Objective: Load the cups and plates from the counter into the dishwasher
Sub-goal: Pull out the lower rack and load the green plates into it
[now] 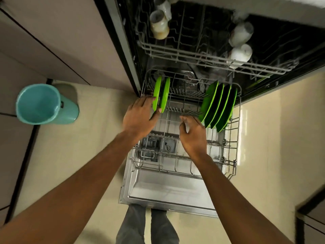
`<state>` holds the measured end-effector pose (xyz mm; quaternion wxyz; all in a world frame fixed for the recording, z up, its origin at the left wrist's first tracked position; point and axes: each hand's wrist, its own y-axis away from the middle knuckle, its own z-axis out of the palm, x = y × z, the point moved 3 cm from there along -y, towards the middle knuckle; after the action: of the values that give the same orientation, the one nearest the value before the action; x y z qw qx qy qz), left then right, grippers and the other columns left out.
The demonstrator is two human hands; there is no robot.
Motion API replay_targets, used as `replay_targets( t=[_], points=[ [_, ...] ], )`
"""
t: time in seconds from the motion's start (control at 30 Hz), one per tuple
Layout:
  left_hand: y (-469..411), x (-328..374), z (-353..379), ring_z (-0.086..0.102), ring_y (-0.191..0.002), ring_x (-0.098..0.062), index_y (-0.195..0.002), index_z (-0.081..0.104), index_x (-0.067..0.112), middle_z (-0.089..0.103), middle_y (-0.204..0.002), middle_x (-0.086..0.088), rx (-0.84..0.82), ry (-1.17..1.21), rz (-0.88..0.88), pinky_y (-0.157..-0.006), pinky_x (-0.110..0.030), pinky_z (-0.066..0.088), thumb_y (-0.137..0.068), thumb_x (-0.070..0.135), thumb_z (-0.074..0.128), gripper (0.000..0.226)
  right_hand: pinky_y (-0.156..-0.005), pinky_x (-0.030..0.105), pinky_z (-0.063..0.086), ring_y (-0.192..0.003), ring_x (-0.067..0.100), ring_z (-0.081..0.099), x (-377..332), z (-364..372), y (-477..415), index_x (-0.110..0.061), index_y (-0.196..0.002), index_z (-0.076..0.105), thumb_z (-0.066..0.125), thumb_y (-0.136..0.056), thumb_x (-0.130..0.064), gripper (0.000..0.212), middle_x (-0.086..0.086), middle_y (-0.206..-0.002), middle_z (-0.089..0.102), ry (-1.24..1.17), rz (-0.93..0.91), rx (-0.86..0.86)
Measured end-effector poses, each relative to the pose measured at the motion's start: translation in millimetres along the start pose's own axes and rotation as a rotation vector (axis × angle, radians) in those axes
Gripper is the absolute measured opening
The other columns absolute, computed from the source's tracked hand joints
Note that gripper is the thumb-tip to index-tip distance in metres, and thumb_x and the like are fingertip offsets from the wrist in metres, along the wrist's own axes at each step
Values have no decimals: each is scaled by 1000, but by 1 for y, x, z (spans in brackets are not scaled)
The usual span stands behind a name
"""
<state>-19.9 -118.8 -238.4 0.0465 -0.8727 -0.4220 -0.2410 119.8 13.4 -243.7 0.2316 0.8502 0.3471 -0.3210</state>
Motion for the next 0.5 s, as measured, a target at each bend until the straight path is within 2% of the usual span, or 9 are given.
replay_targets(
  t=[0.13, 0.3, 0.4, 0.5],
  points=[
    [28, 26, -38, 47, -126, -23, -135, 47, 16, 52, -135, -5, 39, 17, -18, -104, -41, 36, -96, 43, 47, 47, -82, 24, 48, -100, 15, 61, -29, -21, 13, -20, -123, 62, 55, -93, -20, 30, 0, -118, 63, 48, -44, -53],
    [68, 47, -87, 47, -125, -19, -137, 44, 14, 53, -133, -3, 97, 74, -61, -104, -33, 32, -96, 40, 50, 49, -90, 37, 51, -106, 15, 57, -71, -44, 33, -17, -124, 60, 55, -94, -21, 31, 0, -116, 63, 67, -136, -83],
    [90, 53, -115, 42, -132, -18, -141, 41, 13, 50, -139, -4, 110, 84, -109, -109, -33, 28, -96, 40, 51, 53, -101, 32, 45, -118, 13, 53, -104, -55, 45, -15, -128, 58, 53, -96, -22, 33, 1, -126, 60, 67, -208, -106],
    [113, 53, -144, 36, -137, -19, -143, 39, 13, 45, -144, -5, 125, 75, -146, -112, -34, 26, -96, 40, 49, 54, -109, 25, 31, -133, 15, 42, -139, -60, 57, -14, -133, 55, 52, -97, -22, 37, 2, -136, 56, 95, -249, -135]
  ],
)
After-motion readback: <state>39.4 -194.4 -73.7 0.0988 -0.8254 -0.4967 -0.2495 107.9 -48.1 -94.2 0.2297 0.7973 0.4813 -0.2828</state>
